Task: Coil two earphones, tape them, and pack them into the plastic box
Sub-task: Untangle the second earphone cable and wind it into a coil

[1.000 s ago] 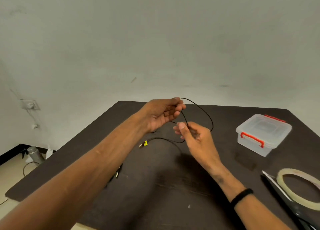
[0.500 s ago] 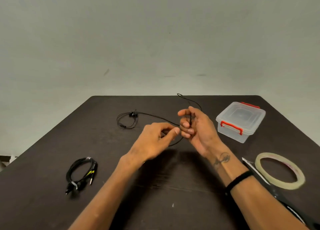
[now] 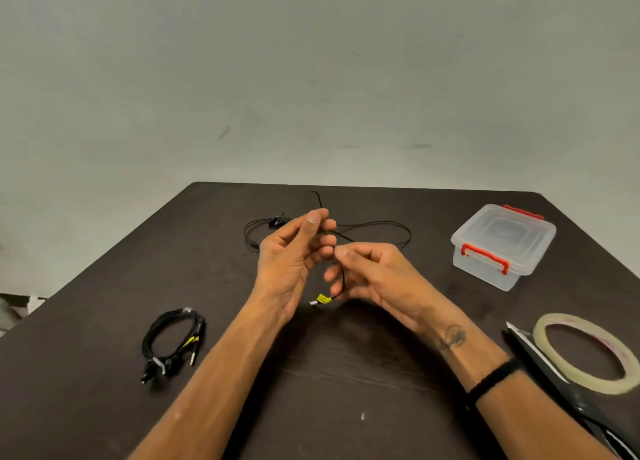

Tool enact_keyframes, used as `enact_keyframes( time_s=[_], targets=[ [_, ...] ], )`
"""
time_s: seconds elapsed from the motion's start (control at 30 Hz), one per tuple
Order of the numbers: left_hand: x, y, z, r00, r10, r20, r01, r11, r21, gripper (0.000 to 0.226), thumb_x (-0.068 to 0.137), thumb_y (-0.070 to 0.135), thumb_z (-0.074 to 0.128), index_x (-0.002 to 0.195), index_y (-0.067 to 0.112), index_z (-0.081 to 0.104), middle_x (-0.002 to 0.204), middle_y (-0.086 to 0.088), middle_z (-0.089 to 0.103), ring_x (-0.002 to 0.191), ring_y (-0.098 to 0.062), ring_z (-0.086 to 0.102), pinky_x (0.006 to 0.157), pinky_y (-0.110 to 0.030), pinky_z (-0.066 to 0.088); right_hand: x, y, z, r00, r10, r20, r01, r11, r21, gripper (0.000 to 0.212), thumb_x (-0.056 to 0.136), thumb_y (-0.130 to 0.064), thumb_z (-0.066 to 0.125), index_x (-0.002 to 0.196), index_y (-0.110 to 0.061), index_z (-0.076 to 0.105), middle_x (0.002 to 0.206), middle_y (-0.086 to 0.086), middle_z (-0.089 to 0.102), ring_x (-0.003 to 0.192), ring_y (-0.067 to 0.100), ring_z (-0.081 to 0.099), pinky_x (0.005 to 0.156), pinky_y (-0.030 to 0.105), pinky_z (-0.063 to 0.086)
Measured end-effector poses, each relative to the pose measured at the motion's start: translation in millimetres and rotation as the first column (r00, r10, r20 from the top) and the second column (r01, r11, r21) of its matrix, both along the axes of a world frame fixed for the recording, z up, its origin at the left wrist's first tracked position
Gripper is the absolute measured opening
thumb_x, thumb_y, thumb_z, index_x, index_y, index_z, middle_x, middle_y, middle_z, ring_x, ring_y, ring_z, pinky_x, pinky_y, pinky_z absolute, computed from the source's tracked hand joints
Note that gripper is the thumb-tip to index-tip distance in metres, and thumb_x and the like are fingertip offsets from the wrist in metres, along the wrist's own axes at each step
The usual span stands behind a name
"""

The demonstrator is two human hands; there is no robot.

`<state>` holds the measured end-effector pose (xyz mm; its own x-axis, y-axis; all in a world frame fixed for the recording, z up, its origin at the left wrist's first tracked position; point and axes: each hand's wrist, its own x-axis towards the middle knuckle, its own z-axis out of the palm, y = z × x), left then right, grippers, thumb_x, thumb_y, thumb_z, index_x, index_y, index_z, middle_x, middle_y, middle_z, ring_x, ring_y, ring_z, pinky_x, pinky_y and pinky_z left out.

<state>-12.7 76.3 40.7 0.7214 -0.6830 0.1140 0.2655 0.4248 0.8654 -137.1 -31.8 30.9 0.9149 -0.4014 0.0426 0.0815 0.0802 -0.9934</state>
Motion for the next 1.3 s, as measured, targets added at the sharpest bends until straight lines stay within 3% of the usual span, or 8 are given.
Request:
enact_keyframes(
  time_s=[0.23,0.37,0.53,0.67,0.77,0.87,0.97,1.3],
  targets=[
    [16.7,5.1,-1.4,0.973,0.228,0.04,-0.23,0.969,0.088,0.021,0.098,0.023,0.07,0.103,0.004,0.078,0.081,-0.005,0.074,0.066,-0.012,0.067,0.064,-0.025,0.058,-3.7,-11.9,1.0,0.992,-0.103,-0.071,0.097,0.992,-0.084,0.027,0.102,-0.029,0.067,0.097,-0.006,0.081,0.063,-0.004,0.047,0.054,0.008,0.038,0.056,0.027,0.046],
    [5.3,8.2,-7.1,0.607,0.319,0.728,-0.724,0.599,0.341,0.048,0.085,0.059,0.076,0.065,0.018,0.063,0.057,0.006,0.062,0.055,-0.013,0.057,0.062,-0.033,0.046,-1.4,-17.6,0.4,0.984,-0.159,-0.075,0.155,0.987,-0.051,0.032,0.105,-0.022,0.057,0.093,-0.005,0.081,0.064,-0.005,0.044,0.053,0.007,0.029,0.05,0.025,0.027],
    [-10.3,10.3,5.5,0.396,0.393,0.83,-0.868,0.456,0.198,0.068,0.085,0.07,0.07,0.057,0.015,0.041,0.049,0.005,0.046,0.051,-0.019,0.049,0.058,-0.033,0.035,2.0,-20.8,-3.0,0.982,-0.177,-0.058,0.177,0.984,-0.015,0.036,0.093,-0.006,0.046,0.089,-0.004,0.081,0.067,0.001,0.051,0.055,0.011,0.033,0.051,0.029,0.03],
    [5.3,16.2,4.3,0.437,0.555,0.708,-0.862,0.482,0.155,0.062,0.091,0.057,0.072,0.062,0.017,0.034,0.055,0.006,0.034,0.05,-0.015,0.032,0.062,-0.034,0.035,-2.4,-26.5,-6.0,0.975,-0.219,-0.03,0.21,0.963,-0.169,0.029,0.104,-0.002,0.049,0.11,-0.011,0.076,0.082,0.001,0.075,0.065,0.014,0.054,0.061,0.03,0.049],
    [2.0,16.1,1.2,0.279,0.575,0.77,-0.849,0.522,-0.082,0.039,0.093,0.039,0.076,0.075,0.017,0.049,0.066,0.009,0.044,0.057,-0.012,0.041,0.063,-0.031,0.038,-4.5,-27.8,-7.2,0.976,-0.215,-0.025,0.197,0.934,-0.299,0.017,0.107,-0.009,0.053,0.118,-0.012,0.066,0.102,0.001,0.082,0.077,0.018,0.067,0.071,0.033,0.057],
    [-6.2,8.2,-9.2,0.102,0.302,0.948,-0.643,0.747,-0.169,0.011,0.097,0.024,0.072,0.105,0.017,0.069,0.1,0.006,0.065,0.096,-0.014,0.058,0.085,-0.03,0.048,-5.2,-23.6,-4.6,0.987,-0.161,-0.01,0.15,0.938,-0.313,0.014,0.107,-0.012,0.056,0.118,-0.009,0.065,0.104,0.002,0.082,0.081,0.02,0.071,0.074,0.036,0.058],
    [-5.3,1.6,-19.4,0.129,0.048,0.991,-0.501,0.865,0.023,0.028,0.102,0.021,0.062,0.13,0.02,0.067,0.123,0.006,0.067,0.118,-0.01,0.059,0.102,-0.032,0.048,-7.4,-21.5,-0.4,0.989,-0.148,-0.01,0.139,0.946,-0.293,0.015,0.107,-0.014,0.057,0.117,-0.01,0.068,0.101,0.004,0.081,0.082,0.02,0.072,0.077,0.04,0.059],
    [-5.4,1.5,-20.5,0.34,0.01,0.941,-0.465,0.871,0.159,0.014,0.1,0.034,0.066,0.093,0.027,0.075,0.065,0.011,0.066,0.06,-0.012,0.062,0.057,-0.03,0.051,-6.7,-23.5,1.6,0.965,-0.262,0.012,0.257,0.937,-0.238,0.015,0.109,-0.014,0.053,0.115,-0.012,0.067,0.098,0.008,0.08,0.08,0.021,0.072,0.076,0.038,0.058]
  ],
)
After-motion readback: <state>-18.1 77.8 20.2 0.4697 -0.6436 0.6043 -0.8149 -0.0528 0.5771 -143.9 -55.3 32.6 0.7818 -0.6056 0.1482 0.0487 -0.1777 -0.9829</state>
